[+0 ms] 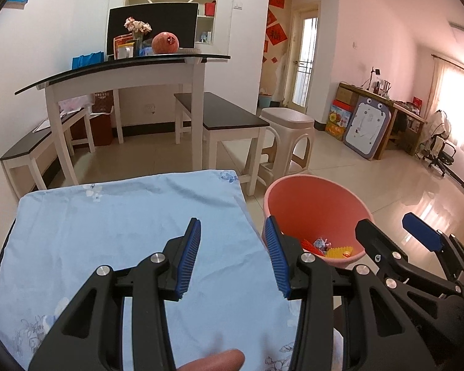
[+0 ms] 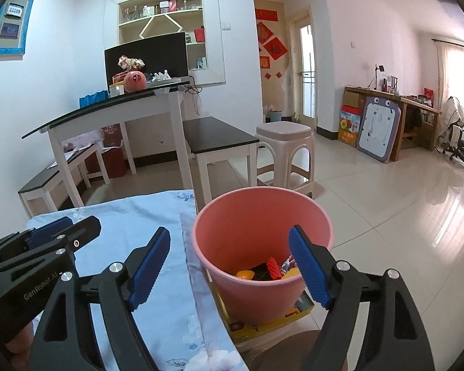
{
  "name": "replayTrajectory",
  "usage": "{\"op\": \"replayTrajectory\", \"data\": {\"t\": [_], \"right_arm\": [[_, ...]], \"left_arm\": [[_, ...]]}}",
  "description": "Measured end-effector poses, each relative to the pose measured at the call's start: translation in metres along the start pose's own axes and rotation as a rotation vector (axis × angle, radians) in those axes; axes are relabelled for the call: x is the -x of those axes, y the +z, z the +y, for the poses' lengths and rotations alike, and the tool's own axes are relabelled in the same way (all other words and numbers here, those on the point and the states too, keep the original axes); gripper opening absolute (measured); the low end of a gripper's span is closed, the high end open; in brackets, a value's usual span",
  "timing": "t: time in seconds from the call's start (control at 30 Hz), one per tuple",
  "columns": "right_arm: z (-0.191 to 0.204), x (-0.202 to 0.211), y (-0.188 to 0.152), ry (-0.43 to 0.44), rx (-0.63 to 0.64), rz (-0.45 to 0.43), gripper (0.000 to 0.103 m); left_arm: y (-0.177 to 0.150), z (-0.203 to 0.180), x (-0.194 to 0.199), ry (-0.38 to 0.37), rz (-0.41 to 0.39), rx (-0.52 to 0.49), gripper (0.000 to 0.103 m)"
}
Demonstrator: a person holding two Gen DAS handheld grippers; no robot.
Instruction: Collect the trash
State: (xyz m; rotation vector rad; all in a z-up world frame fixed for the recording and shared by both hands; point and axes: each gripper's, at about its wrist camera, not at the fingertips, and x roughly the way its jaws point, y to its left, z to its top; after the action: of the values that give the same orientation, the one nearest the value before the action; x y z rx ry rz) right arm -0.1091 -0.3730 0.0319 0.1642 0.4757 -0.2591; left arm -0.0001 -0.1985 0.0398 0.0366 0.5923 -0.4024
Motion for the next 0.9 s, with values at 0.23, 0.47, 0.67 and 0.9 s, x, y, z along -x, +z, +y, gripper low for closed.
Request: {"op": "replayTrajectory", "data": {"t": [0.23, 0.47, 0.67, 0.9], "right_arm": [[0.0052, 0.0061, -0.0035, -0.004, -0.001, -0.003, 0.078], [0.0063, 0.0058, -0.0049, -0.005, -0.003, 0.004, 0.078], [0.0040, 0.0038, -0.0054, 0.000, -0.015, 0.017, 0.078], [0.0029, 0.0015, -0.0021, 0.001, -0.016, 0.023, 0.078]], "left_arm": [[-0.0034, 0.0065, 0.0028, -0.005, 0.007, 0.011, 0.044], [-0.0035, 0.0078, 0.0017, -0.007, 0.014, 0.007, 0.044], [-0.0067, 0.0083, 0.0005, -0.009, 0.025, 0.009, 0.044], [-0.0098, 0.0076, -0.0013, -0.005, 0.032, 0.005, 0.044]]}}
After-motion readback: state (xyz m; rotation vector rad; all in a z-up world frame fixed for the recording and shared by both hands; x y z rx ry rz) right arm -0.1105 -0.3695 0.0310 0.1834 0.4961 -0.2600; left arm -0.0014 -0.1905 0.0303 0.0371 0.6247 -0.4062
